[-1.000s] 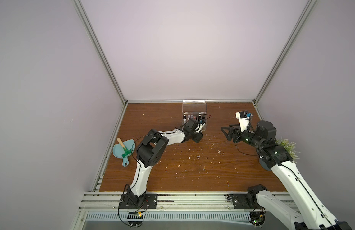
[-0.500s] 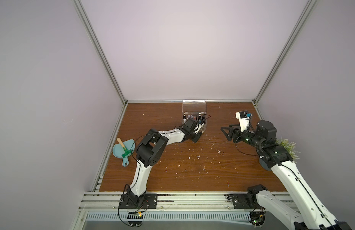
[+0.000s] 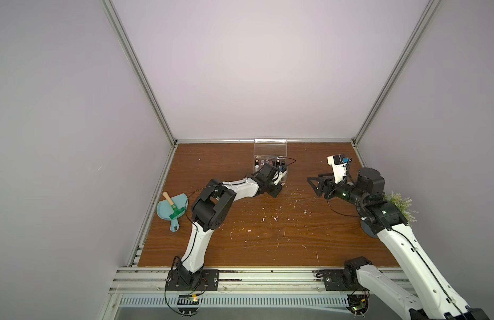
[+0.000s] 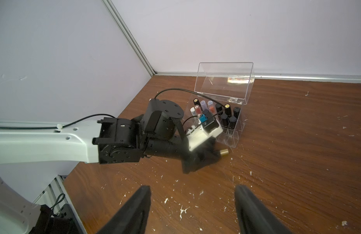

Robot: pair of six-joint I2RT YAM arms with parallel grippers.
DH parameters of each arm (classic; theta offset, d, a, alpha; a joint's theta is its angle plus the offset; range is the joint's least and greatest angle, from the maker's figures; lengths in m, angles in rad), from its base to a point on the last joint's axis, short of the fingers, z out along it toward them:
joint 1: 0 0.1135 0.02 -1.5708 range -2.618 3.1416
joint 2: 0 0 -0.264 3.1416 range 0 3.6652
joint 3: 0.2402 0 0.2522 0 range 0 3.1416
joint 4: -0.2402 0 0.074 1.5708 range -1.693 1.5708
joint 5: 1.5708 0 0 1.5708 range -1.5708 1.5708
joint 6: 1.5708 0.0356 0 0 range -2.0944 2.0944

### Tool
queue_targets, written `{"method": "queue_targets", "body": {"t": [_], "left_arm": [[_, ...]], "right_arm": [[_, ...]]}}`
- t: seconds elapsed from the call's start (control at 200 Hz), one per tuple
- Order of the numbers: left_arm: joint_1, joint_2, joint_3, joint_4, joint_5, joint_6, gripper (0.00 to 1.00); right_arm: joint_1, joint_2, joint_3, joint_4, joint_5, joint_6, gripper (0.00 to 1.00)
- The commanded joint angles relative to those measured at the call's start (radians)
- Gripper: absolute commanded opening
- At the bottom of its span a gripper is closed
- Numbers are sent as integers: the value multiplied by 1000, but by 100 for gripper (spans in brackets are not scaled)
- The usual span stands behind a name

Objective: Arrange the lipsticks in the organizer
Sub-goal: Pick up the lipstick at the center of the board.

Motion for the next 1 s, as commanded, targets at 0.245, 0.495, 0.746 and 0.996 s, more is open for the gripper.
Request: {"method": "queue_targets", "body": {"t": [0.245, 0.495, 0.746, 0.996], "left_arm": [[-10, 27, 12, -49, 4, 7, 27], [-10, -68, -41, -31, 71, -26, 18], [6, -359, -289, 192, 331, -183, 17], [90, -562, -552, 661, 676, -483, 17]], "right_arm": [[-9, -24, 26, 11, -21, -8, 72], [-10, -14, 14, 21, -33, -7, 72], [-15, 26, 4, 39, -121, -3, 74], [-18, 113, -12, 106, -405, 54, 83]]}}
